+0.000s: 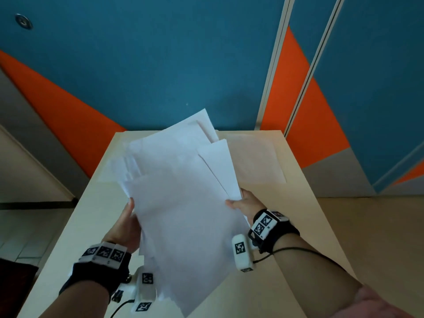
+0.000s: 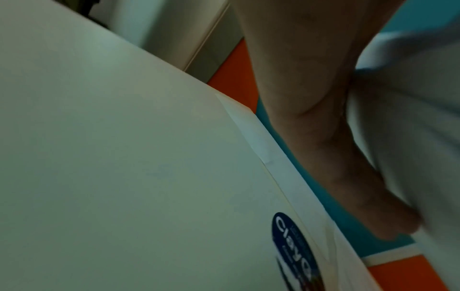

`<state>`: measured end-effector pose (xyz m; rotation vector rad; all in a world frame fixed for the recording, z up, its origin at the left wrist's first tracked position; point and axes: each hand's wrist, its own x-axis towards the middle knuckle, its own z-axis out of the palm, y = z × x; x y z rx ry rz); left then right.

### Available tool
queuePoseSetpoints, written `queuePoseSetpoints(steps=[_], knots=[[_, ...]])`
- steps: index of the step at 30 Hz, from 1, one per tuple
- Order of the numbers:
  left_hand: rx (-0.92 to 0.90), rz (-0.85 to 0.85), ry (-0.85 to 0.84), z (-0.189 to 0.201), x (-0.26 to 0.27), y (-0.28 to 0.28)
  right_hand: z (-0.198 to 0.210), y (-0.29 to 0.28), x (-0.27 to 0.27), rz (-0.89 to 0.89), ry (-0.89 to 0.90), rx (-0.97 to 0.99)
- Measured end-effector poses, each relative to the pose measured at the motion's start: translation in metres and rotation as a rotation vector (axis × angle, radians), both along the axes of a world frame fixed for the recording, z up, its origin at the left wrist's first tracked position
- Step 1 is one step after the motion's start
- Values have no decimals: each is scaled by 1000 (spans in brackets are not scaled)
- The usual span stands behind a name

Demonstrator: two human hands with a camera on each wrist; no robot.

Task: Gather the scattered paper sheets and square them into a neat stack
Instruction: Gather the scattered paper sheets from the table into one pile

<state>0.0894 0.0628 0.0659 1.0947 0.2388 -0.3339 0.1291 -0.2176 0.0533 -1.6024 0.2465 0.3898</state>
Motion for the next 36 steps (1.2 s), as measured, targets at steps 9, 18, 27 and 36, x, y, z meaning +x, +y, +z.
queuePoseSetpoints(steps=[9, 18, 27, 36], knots=[[455, 158, 174, -31, 41, -23, 1, -33, 40, 272, 37, -87], [436, 307, 206, -53, 53, -21, -50, -89, 102, 300, -56, -875], [467, 331, 158, -68, 61, -13, -54, -93, 95, 368, 105, -1247], [467, 295, 154, -69, 58, -5, -59, -131, 81, -111, 474, -1112]])
